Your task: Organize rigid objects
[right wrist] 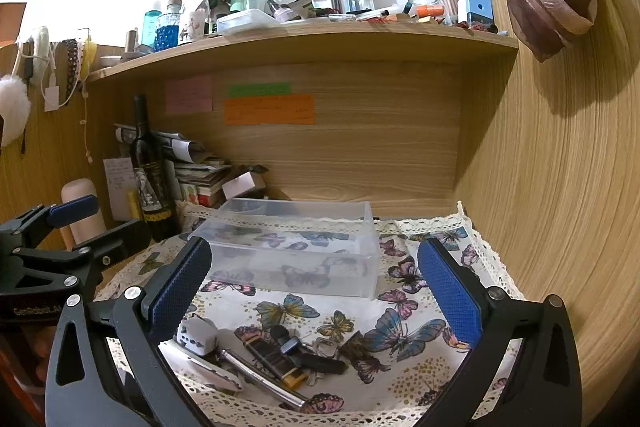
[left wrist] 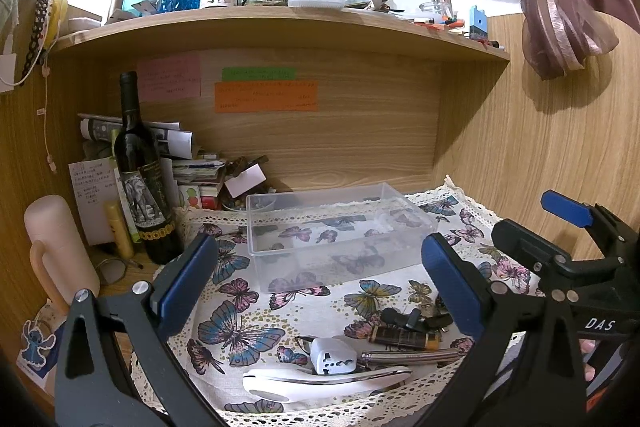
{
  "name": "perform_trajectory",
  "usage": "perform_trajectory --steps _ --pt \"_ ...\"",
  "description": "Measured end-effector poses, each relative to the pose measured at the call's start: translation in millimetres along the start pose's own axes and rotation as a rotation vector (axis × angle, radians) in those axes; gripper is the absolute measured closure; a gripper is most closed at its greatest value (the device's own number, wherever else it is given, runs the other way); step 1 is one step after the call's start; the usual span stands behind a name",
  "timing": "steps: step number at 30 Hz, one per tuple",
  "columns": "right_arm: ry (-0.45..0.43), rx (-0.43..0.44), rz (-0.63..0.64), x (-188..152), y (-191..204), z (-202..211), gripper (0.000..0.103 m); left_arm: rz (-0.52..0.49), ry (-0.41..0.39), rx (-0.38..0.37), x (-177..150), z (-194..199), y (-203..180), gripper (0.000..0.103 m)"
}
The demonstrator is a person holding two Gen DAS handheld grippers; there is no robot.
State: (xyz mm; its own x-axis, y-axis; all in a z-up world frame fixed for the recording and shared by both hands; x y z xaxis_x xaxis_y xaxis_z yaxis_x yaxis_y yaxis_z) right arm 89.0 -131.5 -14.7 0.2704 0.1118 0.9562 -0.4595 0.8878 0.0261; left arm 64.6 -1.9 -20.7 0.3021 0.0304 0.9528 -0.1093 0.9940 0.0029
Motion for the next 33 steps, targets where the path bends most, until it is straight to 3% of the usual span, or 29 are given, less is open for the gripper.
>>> perform_trajectory --steps 33 --pt "-0.008 0.008 -0.003 1.1 4.5 2.6 0.000 0.005 0.007 -0.002 2.2 -0.9 -3.1 0.000"
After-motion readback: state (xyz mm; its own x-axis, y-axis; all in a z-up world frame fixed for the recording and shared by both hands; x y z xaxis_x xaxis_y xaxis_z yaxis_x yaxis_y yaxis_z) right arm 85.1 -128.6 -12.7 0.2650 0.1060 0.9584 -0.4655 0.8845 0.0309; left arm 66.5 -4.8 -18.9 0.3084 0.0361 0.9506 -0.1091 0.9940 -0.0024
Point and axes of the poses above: each gripper's, at about its wrist camera, not at the fingertips, and z roughly against the way its jaws point, y to its left, x to its top, the point moved 7 cm from there along -z, roughly the way its jaws point, and after that the axes turned 7 degrees about x, right-handed, at the moved point
